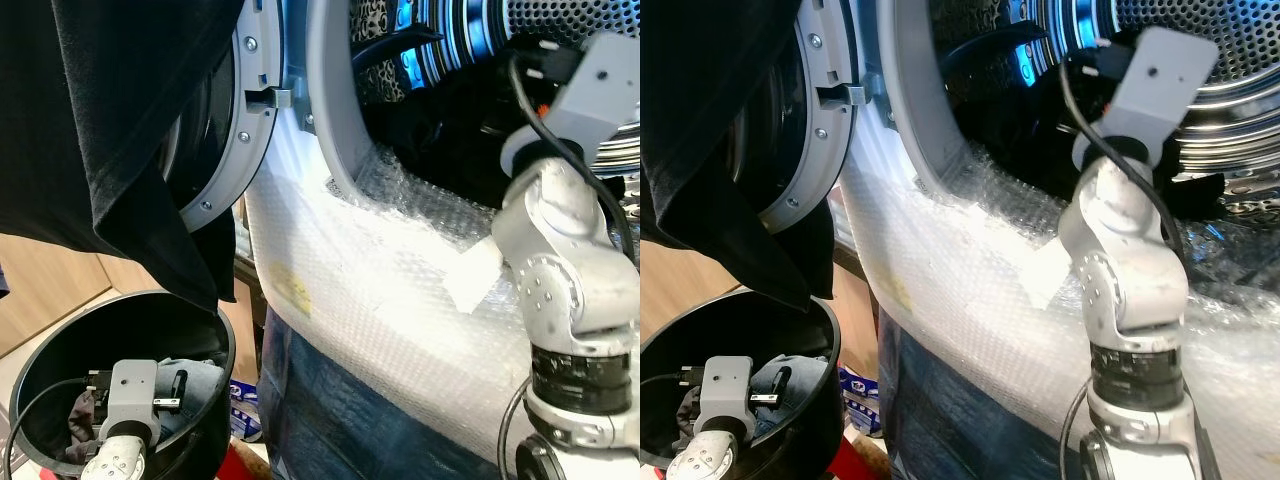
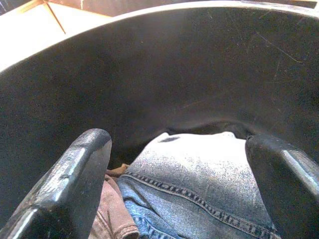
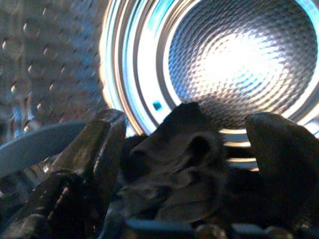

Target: Clothes washing

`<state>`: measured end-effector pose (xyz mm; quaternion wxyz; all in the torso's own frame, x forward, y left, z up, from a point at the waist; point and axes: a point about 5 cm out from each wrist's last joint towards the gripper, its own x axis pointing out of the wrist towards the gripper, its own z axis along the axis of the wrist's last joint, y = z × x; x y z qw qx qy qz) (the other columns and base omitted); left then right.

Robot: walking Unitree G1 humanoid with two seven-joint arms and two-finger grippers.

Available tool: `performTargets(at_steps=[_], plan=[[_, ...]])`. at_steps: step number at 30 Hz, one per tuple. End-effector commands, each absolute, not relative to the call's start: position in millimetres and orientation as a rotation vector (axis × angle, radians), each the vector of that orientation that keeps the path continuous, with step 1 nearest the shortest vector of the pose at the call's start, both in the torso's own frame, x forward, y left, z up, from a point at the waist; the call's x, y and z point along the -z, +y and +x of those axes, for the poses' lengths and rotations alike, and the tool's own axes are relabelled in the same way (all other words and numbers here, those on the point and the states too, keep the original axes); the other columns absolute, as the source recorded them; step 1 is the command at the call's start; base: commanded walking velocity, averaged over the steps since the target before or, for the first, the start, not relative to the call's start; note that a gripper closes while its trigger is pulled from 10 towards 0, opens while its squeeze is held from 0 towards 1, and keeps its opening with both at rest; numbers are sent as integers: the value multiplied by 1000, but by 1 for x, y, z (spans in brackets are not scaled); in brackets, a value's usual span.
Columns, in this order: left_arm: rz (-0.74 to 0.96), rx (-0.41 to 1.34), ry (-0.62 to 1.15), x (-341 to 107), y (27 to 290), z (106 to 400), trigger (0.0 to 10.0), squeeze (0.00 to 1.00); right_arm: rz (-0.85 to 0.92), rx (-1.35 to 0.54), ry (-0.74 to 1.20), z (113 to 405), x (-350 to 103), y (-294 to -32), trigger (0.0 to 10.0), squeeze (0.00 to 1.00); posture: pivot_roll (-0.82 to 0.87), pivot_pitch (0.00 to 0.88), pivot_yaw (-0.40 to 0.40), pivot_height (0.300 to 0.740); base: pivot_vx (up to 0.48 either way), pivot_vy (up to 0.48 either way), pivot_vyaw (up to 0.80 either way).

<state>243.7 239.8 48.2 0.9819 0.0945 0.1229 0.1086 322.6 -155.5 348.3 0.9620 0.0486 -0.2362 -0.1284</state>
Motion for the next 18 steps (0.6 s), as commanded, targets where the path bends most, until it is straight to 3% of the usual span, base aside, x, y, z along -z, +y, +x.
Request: performTargets(at_steps=[1, 7, 13, 15, 17, 18], plan=[[184, -204, 306, -37, 238, 238, 10000, 0, 114, 274, -548, 310, -357, -159, 10000, 0, 28, 46, -41, 740, 0, 0, 0], [187, -195, 319, -34, 239, 236, 10000, 0, 183, 151, -629, 295, -363, -145, 10000, 0, 15, 44, -31, 740, 0, 0, 0], [178, -198, 311, -34, 236, 238, 10000, 0, 130, 143, -636, 290, -361, -147, 10000, 0, 13, 45, -42, 740, 0, 0, 0], [177, -199, 312, -34, 236, 238, 10000, 0, 279, -74, -648, 285, -359, -136, 10000, 0, 20, 46, -45, 740, 0, 0, 0], [176, -201, 313, -34, 237, 237, 10000, 0, 264, -109, -653, 284, -359, -135, 10000, 0, 20, 46, -45, 740, 0, 0, 0], [178, -203, 320, -32, 239, 236, 10000, 0, 344, -197, -647, 281, -358, -129, 10000, 0, 1, 50, -38, 740, 0, 0, 0]])
